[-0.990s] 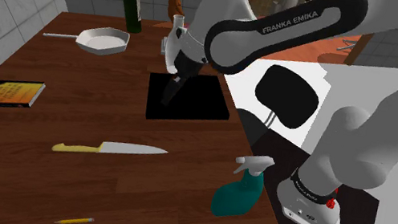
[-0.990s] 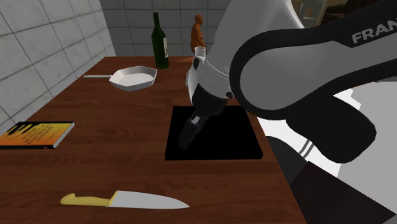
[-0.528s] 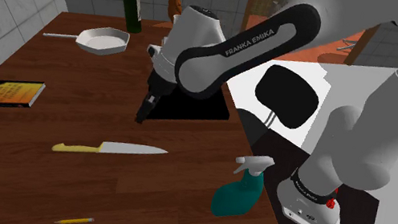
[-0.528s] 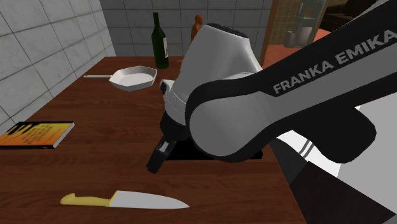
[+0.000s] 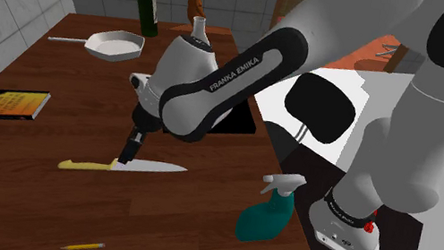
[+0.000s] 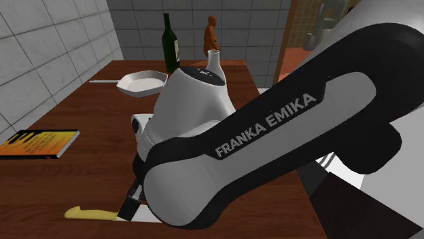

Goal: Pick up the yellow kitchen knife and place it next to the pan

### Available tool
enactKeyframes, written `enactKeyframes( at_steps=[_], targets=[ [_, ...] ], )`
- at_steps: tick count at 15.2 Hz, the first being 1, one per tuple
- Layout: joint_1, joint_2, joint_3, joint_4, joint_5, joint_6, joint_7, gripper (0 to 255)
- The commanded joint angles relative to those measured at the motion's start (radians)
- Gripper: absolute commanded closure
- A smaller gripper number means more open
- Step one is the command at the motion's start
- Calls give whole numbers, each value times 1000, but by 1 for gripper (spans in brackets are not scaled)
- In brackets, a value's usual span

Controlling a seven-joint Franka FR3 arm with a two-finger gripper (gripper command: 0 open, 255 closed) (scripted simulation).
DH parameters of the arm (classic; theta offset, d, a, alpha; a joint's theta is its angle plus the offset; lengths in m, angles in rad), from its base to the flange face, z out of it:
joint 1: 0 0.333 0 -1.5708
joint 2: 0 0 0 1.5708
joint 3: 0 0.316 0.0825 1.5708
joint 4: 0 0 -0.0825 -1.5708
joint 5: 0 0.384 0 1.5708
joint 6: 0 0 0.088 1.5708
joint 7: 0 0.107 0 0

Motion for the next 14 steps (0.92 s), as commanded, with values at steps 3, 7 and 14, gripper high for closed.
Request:
enactKeyframes(
  at_steps=[3,7,14],
  targets=[
    [8,72,16,43,10,42,-26,0],
    [18,132,16,73,4,74,-25,0],
    [22,156,15,86,1,86,-24,0]
  ],
)
